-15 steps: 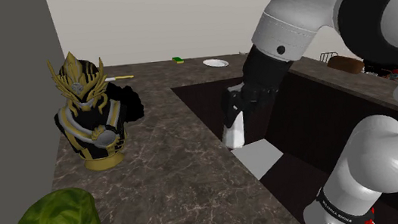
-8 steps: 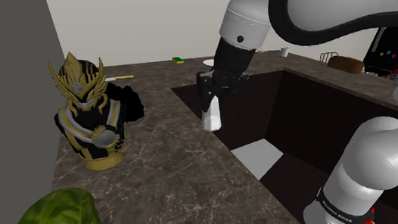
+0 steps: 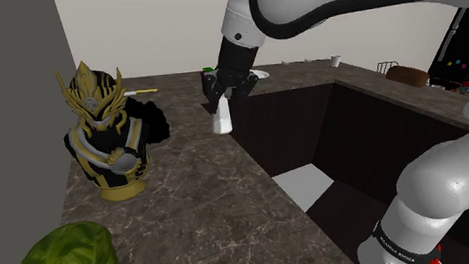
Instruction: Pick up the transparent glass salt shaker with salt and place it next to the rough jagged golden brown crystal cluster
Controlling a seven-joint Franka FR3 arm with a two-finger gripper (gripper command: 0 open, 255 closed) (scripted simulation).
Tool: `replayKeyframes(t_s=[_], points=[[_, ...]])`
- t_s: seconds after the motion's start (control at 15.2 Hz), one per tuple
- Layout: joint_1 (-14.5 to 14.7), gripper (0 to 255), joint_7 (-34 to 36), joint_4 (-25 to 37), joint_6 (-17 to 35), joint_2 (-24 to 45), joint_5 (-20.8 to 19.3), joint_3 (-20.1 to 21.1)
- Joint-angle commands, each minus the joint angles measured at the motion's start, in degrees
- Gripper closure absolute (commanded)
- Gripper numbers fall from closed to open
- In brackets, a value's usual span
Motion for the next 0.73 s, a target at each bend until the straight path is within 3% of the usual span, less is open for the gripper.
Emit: replayKeyframes(t_s=[0.0,0.4,0.66], points=[[-2.1,255,0.2,3.2,1.4,4.7,-2.0,1.1],[-7.2,255,2.8,14.9,2.6,19.3,-10.7,4.6],[-8.2,255,6.0,24.5,1.5,30.2,-18.6,6.3]])
